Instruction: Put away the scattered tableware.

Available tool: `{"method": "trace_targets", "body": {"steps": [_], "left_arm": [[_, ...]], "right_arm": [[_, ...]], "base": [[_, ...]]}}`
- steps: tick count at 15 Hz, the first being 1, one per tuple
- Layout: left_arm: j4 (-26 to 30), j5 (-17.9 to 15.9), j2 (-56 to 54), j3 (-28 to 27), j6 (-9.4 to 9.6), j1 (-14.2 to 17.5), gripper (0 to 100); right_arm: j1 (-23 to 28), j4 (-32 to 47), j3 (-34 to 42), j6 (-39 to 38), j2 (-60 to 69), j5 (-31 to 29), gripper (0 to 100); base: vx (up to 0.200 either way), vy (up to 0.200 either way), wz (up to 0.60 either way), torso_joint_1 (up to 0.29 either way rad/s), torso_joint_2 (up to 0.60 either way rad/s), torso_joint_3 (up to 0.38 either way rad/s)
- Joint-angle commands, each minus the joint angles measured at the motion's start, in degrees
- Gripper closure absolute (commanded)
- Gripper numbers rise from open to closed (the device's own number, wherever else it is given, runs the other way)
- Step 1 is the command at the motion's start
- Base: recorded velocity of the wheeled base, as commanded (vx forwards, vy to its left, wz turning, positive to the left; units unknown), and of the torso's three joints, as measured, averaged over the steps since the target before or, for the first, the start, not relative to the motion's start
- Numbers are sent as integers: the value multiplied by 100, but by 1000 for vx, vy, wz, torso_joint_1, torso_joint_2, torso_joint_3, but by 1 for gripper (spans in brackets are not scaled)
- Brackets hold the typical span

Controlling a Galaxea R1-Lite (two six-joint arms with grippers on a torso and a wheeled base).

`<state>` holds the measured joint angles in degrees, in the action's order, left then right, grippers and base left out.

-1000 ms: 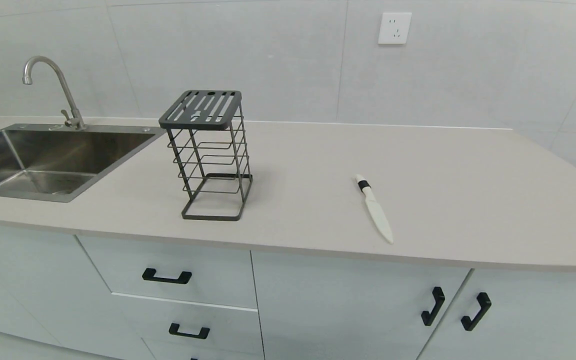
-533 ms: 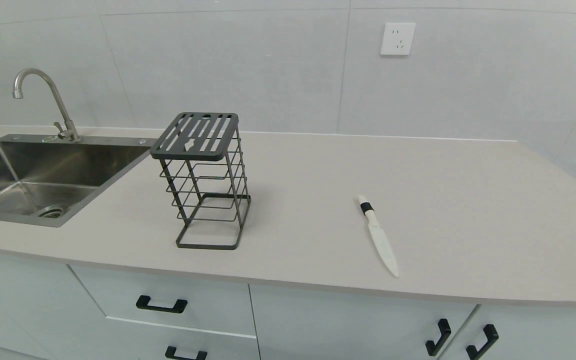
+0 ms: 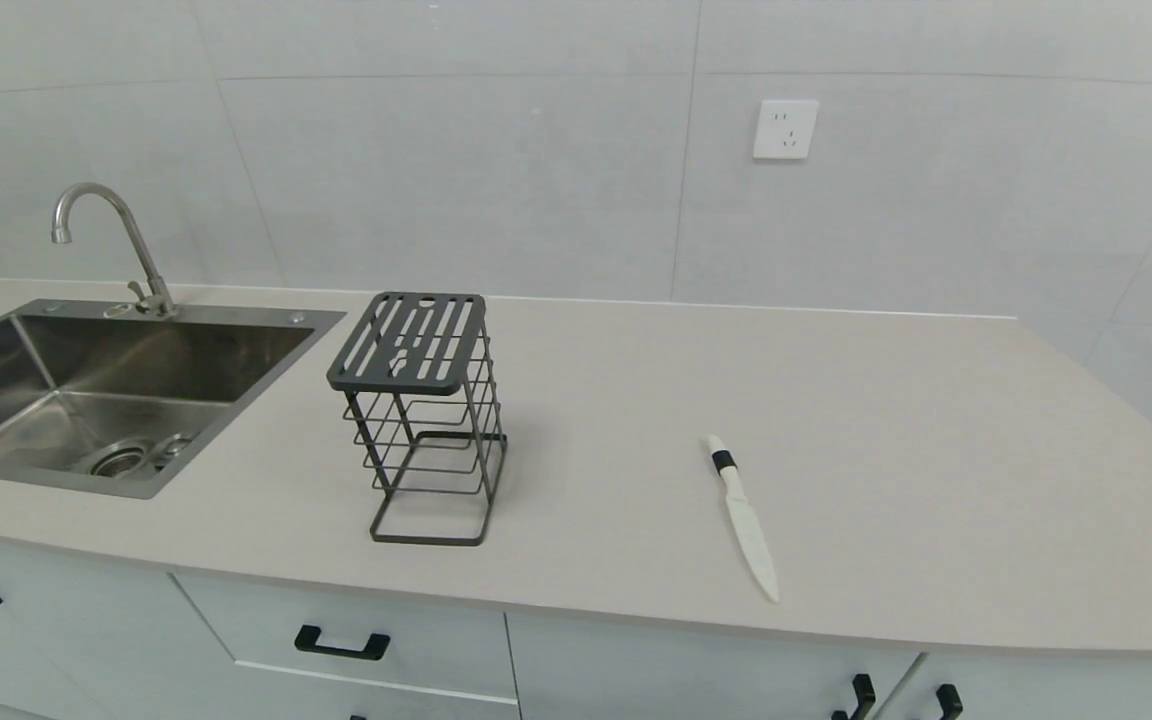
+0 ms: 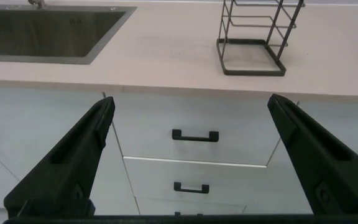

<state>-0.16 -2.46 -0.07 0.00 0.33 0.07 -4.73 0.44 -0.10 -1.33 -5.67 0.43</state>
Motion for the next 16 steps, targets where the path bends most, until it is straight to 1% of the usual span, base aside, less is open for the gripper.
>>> {"method": "trace_targets", "body": {"steps": [1,2,4,13,16], "left_arm": [[-2,18,7,0,11,1,0],[-2,18,7,0,2,1,0],[-2,18,7,0,11,1,0],[-2,9,7,0,2,1,0],[-2,-9,7,0,29,1,0]], "right_arm": [[-2,0,1,1,-4,1,0],[-2,0,-8,1,-4,1,0],[-2,0,1,1,-4,1,0],[-2,0,1,10,-4,1,0],[-2,0,-8,10,-4,1,0]], "base": [[0,0,0,290,-574,-276],[0,0,0,290,-574,-295],[200,0,0,139,-285,-139],[0,0,0,16,-27,-17],[0,0,0,191,-391,-181]]}}
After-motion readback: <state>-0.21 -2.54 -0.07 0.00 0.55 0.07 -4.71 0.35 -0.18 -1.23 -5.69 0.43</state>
